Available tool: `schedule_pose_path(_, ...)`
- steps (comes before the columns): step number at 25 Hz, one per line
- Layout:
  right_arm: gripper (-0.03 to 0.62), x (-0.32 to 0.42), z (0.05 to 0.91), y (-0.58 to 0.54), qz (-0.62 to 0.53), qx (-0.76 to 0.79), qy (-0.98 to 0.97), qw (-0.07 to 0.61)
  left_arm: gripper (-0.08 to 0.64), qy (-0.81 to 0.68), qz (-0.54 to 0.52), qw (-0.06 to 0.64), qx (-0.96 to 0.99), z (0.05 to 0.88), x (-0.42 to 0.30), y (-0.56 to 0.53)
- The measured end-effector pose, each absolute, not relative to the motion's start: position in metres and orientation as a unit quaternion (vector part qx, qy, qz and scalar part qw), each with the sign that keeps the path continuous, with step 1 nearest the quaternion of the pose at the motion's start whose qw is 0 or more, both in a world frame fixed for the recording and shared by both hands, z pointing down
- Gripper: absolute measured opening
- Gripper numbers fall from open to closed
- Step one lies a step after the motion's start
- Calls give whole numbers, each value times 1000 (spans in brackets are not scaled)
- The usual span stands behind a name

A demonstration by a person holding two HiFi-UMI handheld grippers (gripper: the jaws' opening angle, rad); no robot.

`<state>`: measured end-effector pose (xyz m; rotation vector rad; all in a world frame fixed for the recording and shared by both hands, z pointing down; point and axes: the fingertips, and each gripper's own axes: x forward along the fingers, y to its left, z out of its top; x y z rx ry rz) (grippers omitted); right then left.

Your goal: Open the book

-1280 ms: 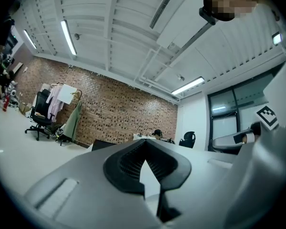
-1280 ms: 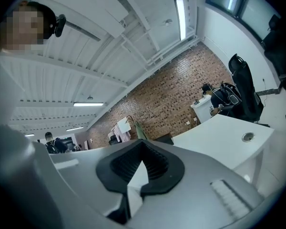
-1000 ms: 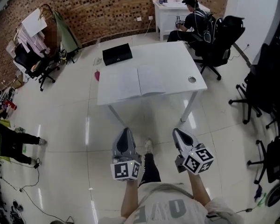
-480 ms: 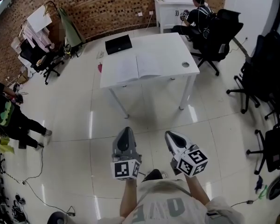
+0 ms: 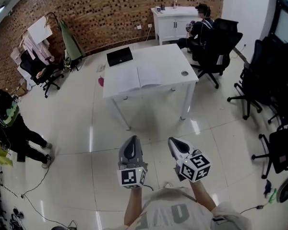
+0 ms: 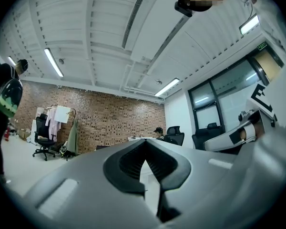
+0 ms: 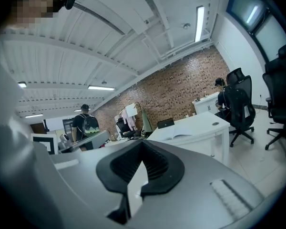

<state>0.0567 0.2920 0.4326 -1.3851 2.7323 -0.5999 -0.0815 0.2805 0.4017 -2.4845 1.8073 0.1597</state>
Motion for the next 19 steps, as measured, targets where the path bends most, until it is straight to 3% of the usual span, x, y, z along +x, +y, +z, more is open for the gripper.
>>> schedule_pose_path(19,3,72,430,317,-186,-464,866,22,18,577,54,43,-814,397,-74,300)
